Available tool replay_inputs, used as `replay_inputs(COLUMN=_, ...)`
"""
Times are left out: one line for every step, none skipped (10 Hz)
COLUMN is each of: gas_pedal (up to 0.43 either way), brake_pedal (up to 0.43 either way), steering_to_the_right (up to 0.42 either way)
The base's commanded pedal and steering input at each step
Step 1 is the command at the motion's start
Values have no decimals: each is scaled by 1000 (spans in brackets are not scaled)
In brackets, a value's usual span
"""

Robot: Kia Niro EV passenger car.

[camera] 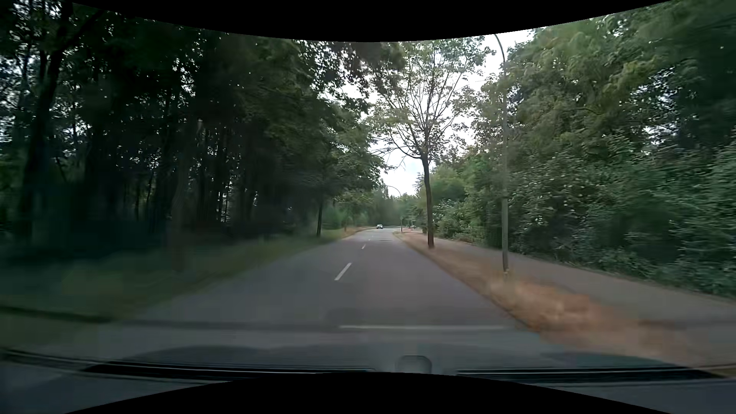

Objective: Follow the waypoints while adhering to traffic rules and regulations

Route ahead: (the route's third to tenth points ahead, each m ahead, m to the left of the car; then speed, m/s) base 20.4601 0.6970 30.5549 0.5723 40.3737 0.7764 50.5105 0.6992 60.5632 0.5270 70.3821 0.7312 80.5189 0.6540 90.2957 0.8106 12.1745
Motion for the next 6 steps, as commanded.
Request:
replay_inputs(gas_pedal=150, brake_pedal=0, steering_to_the_right=0)
replay_inputs(gas_pedal=150, brake_pedal=0, steering_to_the_right=0)
replay_inputs(gas_pedal=150, brake_pedal=0, steering_to_the_right=0)
replay_inputs(gas_pedal=150, brake_pedal=0, steering_to_the_right=0)
replay_inputs(gas_pedal=150, brake_pedal=0, steering_to_the_right=0)
replay_inputs(gas_pedal=150, brake_pedal=0, steering_to_the_right=0)
